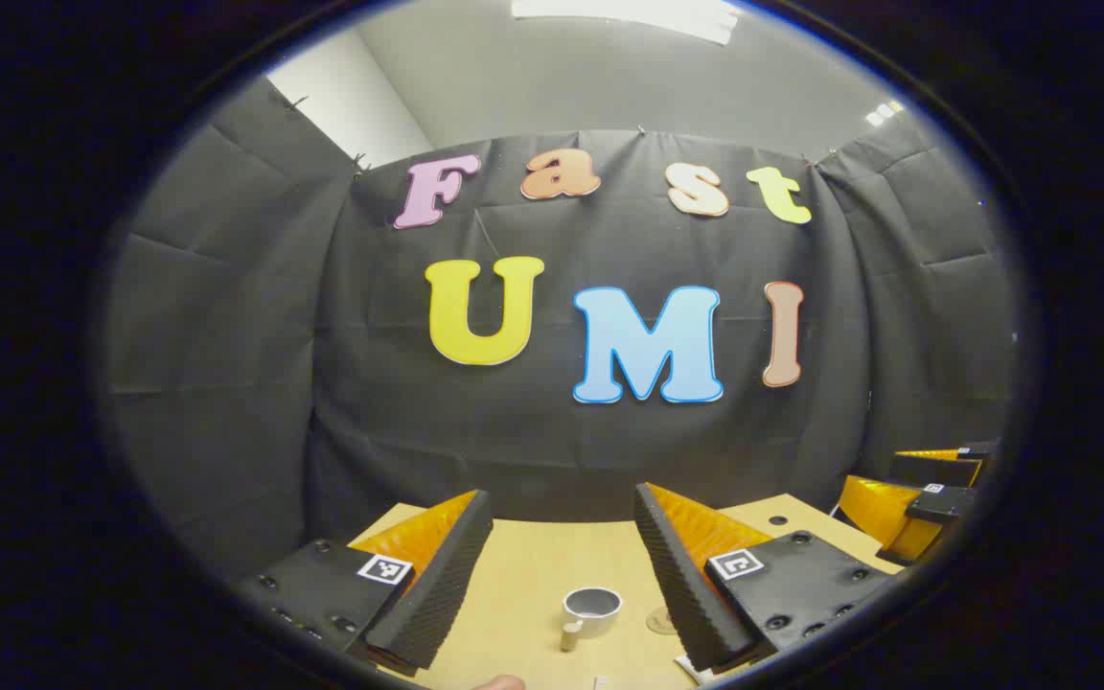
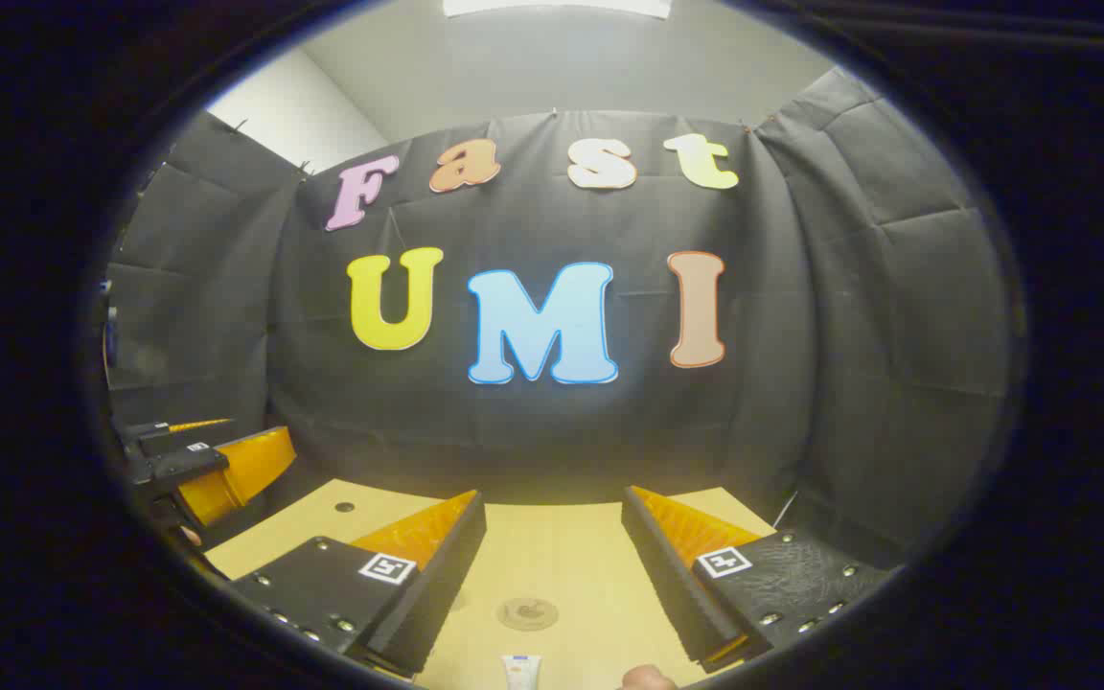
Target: Put the toothbrush and toothpaste on the desktop into the cup, then pick up the cup and place it on the coaster on the desktop.
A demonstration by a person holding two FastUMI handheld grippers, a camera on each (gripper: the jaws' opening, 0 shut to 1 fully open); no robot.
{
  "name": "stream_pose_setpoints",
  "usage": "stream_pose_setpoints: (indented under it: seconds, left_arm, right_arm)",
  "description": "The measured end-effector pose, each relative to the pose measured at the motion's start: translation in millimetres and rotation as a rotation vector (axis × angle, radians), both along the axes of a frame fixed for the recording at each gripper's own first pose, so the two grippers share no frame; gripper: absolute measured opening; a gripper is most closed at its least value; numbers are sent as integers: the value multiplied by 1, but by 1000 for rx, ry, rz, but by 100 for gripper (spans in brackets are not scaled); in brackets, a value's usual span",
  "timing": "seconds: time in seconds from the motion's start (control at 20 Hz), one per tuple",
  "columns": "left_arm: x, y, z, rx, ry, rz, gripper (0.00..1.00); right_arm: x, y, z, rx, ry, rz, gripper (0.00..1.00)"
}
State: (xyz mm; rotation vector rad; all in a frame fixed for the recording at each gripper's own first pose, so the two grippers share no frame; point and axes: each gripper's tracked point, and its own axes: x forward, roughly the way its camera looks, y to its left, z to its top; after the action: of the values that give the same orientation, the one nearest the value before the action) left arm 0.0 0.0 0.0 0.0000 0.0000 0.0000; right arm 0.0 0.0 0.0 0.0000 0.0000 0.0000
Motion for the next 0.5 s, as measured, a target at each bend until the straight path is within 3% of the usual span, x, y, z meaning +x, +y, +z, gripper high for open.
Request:
stream_pose_setpoints:
  seconds: [0.2, 0.25, 0.3, 0.5]
  left_arm:
    - [6, -9, -9, 12, 25, -8, 100]
    - [7, -11, -12, 9, 38, -9, 96]
    - [9, -11, -17, 6, 54, -4, 100]
    - [13, -11, -27, -2, 82, 12, 100]
  right_arm:
    - [10, 4, -10, -11, 53, 29, 88]
    - [12, 6, -15, -15, 72, 38, 88]
    - [13, 7, -20, -19, 93, 45, 91]
    - [15, 11, -23, -12, 121, 73, 91]
